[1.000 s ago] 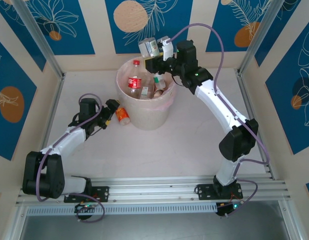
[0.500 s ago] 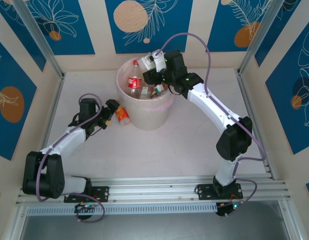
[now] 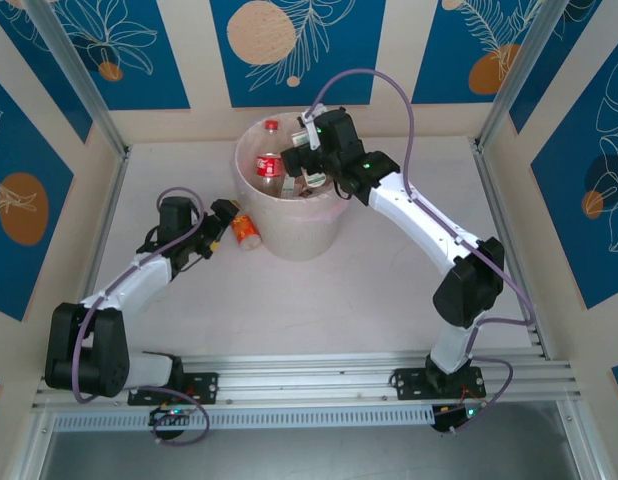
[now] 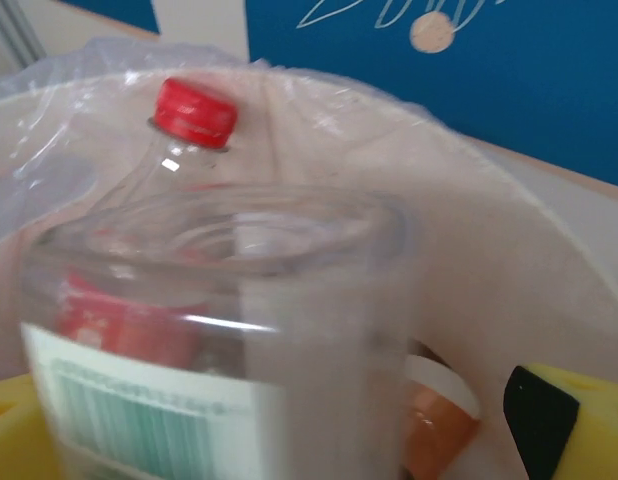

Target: Put the plastic bottles in the bin

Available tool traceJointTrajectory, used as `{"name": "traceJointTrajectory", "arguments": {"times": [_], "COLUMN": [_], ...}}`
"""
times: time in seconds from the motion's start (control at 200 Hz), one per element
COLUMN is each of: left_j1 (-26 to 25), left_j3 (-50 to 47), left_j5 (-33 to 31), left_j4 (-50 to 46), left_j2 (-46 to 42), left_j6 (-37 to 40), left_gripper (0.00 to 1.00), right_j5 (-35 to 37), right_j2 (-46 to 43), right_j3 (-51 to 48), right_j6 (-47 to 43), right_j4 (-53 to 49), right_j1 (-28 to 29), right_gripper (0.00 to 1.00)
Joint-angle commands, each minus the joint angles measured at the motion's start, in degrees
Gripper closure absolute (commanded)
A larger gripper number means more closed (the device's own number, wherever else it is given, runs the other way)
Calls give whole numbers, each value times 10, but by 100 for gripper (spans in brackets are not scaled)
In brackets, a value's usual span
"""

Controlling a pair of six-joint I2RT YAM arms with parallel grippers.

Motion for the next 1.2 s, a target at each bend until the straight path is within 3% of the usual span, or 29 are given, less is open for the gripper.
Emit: {"name": "traceJointTrajectory", "arguments": {"times": [0.0, 0.06, 0.175, 0.405, 0.66, 0.9, 1.14, 1.195], "left_j1": [-3, -3, -3, -3, -3, -4, -43, -51], "left_j3": [7, 9, 11, 15, 15, 20, 63, 74], "left_j5": [-10, -10, -8, -4, -5, -9, -103, -119], "left_j4": [-14, -17, -17, -17, -18, -32, -111, -119], "left_j2": [-2, 0, 7, 20, 28, 32, 50, 65], "left_j6": [19, 21, 21, 21, 23, 39, 103, 112], "left_gripper": [0, 0, 0, 0, 0, 0, 0, 0], "right_j5": [58, 59, 70, 60, -10, -42, -60, -55], "right_j2": [-23, -13, 13, 82, 78, 10, -133, -166], "right_j3": [34, 60, 103, 145, 139, 126, -41, -76], "right_j6": [34, 47, 46, 49, 34, 38, 63, 69], "right_j4": [-20, -50, -91, -156, -155, -123, 24, 49], "right_j1": [-4, -7, -13, -21, -10, -2, -3, -4], "right_gripper": [0, 2, 23, 44, 48, 33, 0, 0]}}
